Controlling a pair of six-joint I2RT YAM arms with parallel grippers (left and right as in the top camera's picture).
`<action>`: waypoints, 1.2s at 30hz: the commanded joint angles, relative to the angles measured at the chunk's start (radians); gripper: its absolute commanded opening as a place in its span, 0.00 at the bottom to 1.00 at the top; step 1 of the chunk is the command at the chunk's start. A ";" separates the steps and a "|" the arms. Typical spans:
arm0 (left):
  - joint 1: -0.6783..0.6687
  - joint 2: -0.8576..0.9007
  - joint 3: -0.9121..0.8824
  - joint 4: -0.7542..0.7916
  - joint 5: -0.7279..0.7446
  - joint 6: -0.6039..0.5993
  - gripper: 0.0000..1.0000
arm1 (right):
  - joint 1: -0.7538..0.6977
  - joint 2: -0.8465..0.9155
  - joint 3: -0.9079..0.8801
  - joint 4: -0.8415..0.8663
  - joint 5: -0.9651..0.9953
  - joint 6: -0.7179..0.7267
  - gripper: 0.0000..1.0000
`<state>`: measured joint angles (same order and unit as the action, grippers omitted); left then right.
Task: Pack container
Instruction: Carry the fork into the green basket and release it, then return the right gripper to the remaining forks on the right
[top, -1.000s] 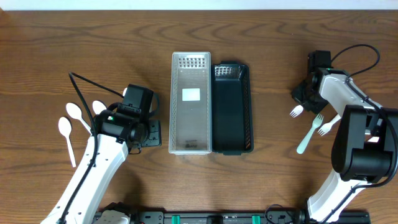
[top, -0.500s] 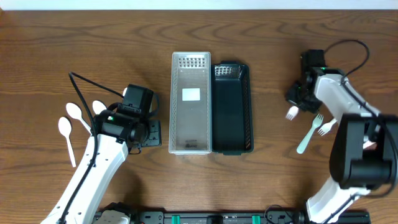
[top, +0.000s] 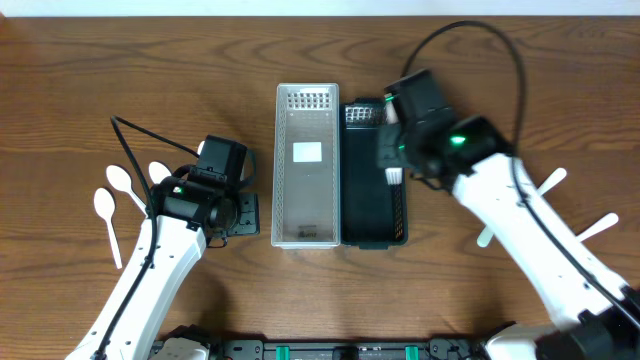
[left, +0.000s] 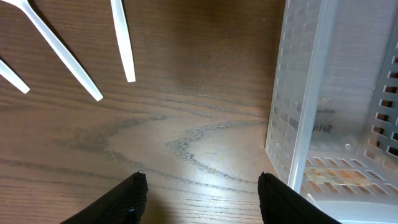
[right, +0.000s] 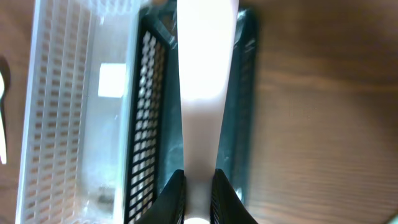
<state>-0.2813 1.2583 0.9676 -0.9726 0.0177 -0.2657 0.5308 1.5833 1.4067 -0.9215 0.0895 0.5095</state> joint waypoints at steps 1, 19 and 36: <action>0.005 -0.011 0.023 -0.006 -0.015 -0.002 0.60 | 0.036 0.092 -0.014 -0.003 0.011 0.071 0.01; 0.005 -0.011 0.023 -0.006 -0.015 -0.002 0.60 | 0.013 0.209 0.040 -0.001 0.008 0.027 0.36; 0.005 -0.011 0.023 -0.006 -0.015 0.002 0.60 | -0.632 -0.072 0.051 -0.253 0.015 -0.039 0.65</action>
<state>-0.2813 1.2583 0.9676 -0.9730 0.0177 -0.2657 -0.0349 1.4681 1.5215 -1.1782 0.1455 0.5320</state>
